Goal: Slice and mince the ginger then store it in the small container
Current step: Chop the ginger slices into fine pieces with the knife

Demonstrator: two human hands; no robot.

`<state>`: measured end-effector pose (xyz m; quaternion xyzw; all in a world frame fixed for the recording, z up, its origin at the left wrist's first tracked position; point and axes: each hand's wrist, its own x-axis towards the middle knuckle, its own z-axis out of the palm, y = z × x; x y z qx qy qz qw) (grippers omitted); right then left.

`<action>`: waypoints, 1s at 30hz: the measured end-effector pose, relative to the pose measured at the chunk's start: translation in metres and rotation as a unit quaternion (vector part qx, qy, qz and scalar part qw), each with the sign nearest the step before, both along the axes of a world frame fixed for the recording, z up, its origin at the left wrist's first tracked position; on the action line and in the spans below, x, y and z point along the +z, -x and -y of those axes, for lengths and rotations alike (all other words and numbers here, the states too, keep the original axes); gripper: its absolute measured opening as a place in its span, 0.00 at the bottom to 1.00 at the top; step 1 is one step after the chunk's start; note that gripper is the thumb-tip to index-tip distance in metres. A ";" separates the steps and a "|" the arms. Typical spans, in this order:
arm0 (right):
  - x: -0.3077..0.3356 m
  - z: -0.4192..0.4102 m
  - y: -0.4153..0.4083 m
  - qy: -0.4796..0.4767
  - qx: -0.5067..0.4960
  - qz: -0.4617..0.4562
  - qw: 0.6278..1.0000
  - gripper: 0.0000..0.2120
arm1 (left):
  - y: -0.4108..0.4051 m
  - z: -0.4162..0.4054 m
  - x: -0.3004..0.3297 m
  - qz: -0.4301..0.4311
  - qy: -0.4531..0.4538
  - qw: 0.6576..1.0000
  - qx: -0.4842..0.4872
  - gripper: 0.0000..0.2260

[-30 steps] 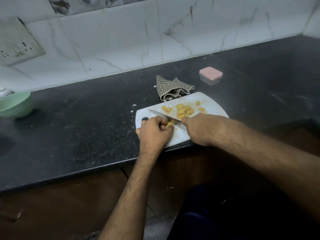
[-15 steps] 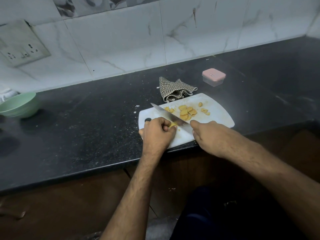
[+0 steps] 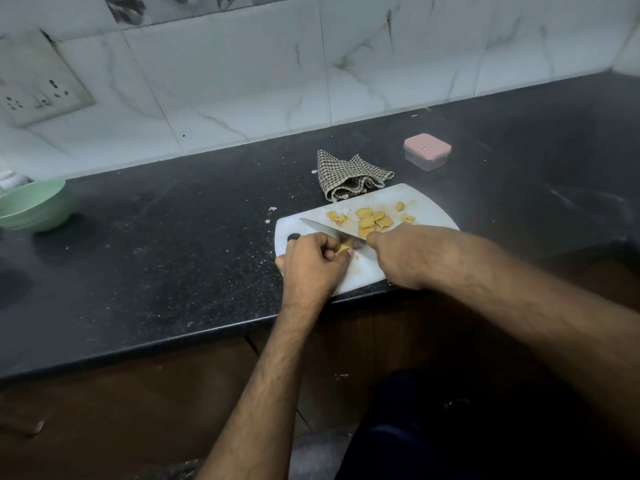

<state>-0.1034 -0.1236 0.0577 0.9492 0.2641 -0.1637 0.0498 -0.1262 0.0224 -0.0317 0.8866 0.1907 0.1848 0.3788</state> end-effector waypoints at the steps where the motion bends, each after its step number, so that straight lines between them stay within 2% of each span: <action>1: -0.001 0.001 0.001 0.003 -0.004 0.002 1.000 0.20 | 0.000 0.001 0.001 0.001 0.002 1.000 -0.002 0.08; 4: -0.013 0.007 0.002 -0.023 -0.009 0.013 1.000 0.18 | 0.001 0.003 0.005 -0.003 0.010 1.000 -0.006 0.08; 11: -0.034 0.016 0.007 -0.089 -0.023 0.046 0.995 0.04 | 0.000 -0.001 0.002 -0.010 0.021 1.000 -0.015 0.09; 15: -0.034 0.015 0.010 -0.086 -0.030 0.053 0.994 0.06 | 0.000 -0.006 0.003 -0.025 0.022 0.999 -0.039 0.09; 20: -0.032 0.022 0.008 -0.108 -0.035 0.043 0.993 0.02 | -0.001 -0.008 0.003 -0.041 0.039 0.997 -0.049 0.11; 25: -0.036 0.033 0.009 -0.155 -0.038 0.034 0.987 0.06 | 0.000 -0.008 0.004 -0.030 0.042 0.998 -0.042 0.10; 30: -0.032 0.030 0.012 -0.132 -0.029 0.039 0.990 0.06 | -0.001 -0.009 0.001 -0.029 0.051 0.997 -0.043 0.10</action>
